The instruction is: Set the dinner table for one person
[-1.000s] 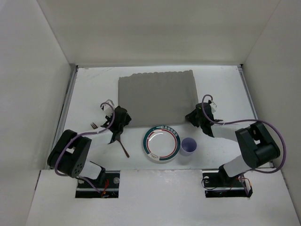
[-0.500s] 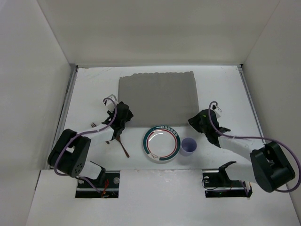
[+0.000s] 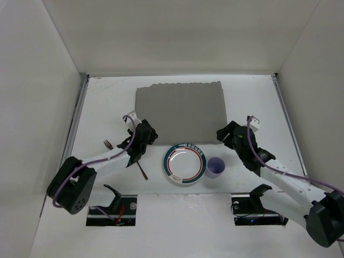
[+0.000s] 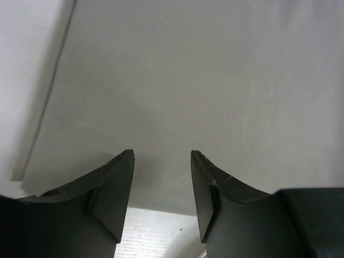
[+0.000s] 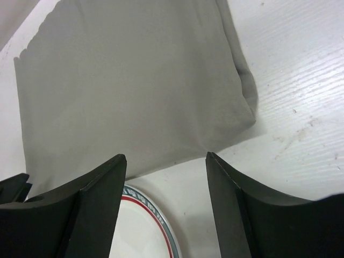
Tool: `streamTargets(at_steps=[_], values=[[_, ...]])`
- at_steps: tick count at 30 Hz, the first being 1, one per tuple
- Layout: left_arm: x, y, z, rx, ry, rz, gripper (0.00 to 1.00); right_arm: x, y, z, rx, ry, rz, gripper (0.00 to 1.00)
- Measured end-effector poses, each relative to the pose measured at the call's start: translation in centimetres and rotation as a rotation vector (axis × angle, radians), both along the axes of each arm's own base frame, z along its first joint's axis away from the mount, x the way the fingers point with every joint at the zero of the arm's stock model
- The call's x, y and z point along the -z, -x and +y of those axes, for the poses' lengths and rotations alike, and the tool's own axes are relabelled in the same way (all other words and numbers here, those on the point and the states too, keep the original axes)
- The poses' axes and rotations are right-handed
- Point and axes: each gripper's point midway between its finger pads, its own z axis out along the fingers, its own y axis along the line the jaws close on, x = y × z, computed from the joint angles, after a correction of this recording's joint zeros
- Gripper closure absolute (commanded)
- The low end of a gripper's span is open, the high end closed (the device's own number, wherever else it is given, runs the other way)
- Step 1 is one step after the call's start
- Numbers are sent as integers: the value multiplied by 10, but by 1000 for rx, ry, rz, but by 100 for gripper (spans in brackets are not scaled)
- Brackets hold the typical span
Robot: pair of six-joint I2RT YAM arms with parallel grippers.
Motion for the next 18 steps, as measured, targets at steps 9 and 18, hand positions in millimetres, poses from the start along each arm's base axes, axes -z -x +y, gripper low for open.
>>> streamTargets(at_steps=[9, 18], values=[[6, 20, 16, -82, 65, 31, 53, 36, 22, -10, 9, 59, 99, 32], [6, 22, 8, -35, 69, 25, 53, -32, 65, 2, -111, 68, -21, 65]])
